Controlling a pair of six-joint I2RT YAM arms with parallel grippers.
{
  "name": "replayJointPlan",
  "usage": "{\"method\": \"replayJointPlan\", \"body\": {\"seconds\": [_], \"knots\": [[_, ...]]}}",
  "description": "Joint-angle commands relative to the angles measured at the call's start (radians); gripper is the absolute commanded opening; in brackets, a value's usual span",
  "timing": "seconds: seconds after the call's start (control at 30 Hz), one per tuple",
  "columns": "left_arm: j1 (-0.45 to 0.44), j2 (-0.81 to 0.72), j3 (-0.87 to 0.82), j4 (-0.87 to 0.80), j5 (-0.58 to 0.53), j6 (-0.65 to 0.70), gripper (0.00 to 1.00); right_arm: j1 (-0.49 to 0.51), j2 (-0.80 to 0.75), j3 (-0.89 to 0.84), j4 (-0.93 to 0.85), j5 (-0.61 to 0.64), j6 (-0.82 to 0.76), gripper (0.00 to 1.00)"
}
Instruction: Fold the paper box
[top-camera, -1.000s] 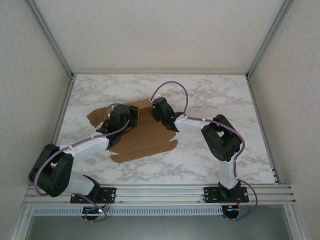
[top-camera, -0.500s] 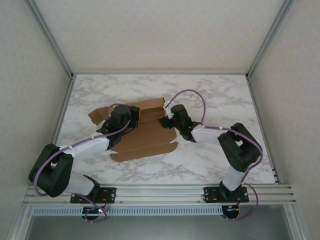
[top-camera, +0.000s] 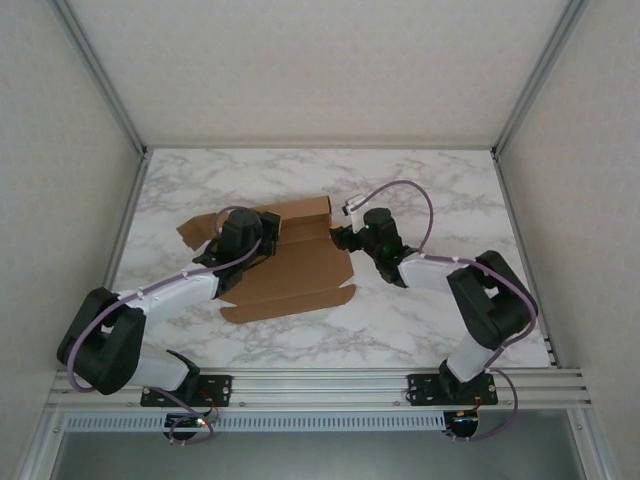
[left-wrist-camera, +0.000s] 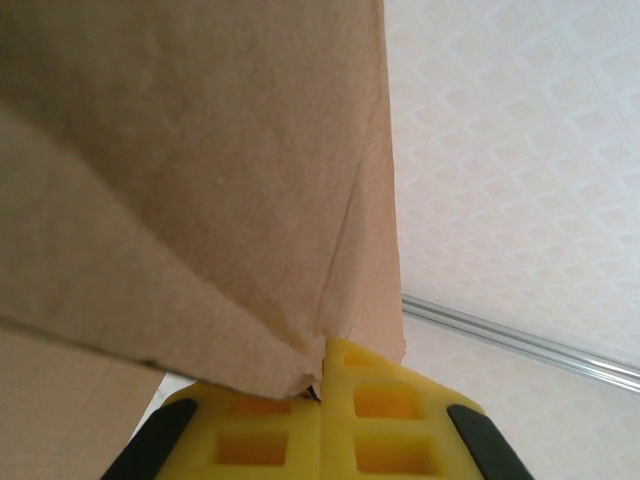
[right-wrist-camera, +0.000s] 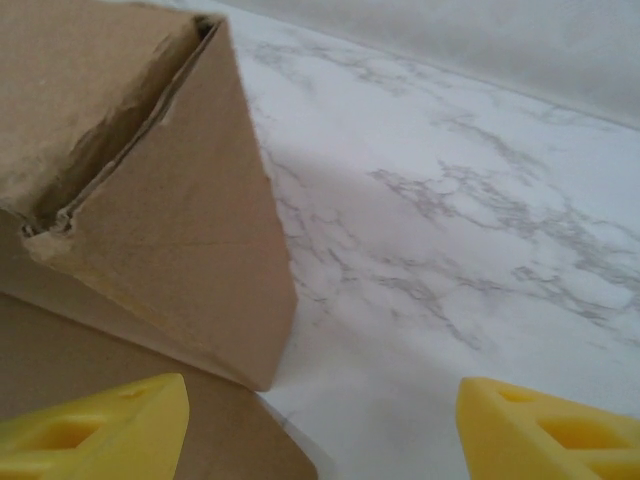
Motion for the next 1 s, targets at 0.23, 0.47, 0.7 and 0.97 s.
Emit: {"method": "replayJointPlan", "body": {"seconds": [0.23, 0.47, 0.7, 0.97], "knots": [[-0.004, -0.011, 0.027, -0.059, 0.024, 0.014, 0.00, 0.058, 0.137, 0.158, -0.038, 0.063, 0.022, 0.65], [-0.001, -0.010, 0.023, -0.054, 0.024, 0.003, 0.00, 0.111, 0.254, 0.333, -0.187, 0.311, 0.031, 0.56], [0.002, -0.007, 0.033, -0.064, 0.026, 0.003, 0.00, 0.131, 0.308, 0.396, -0.247, 0.380, 0.039, 0.43], [0.010, -0.020, 0.027, -0.079, 0.020, 0.000, 0.00, 0.136, 0.249, 0.306, -0.188, 0.307, 0.066, 0.62]]}}
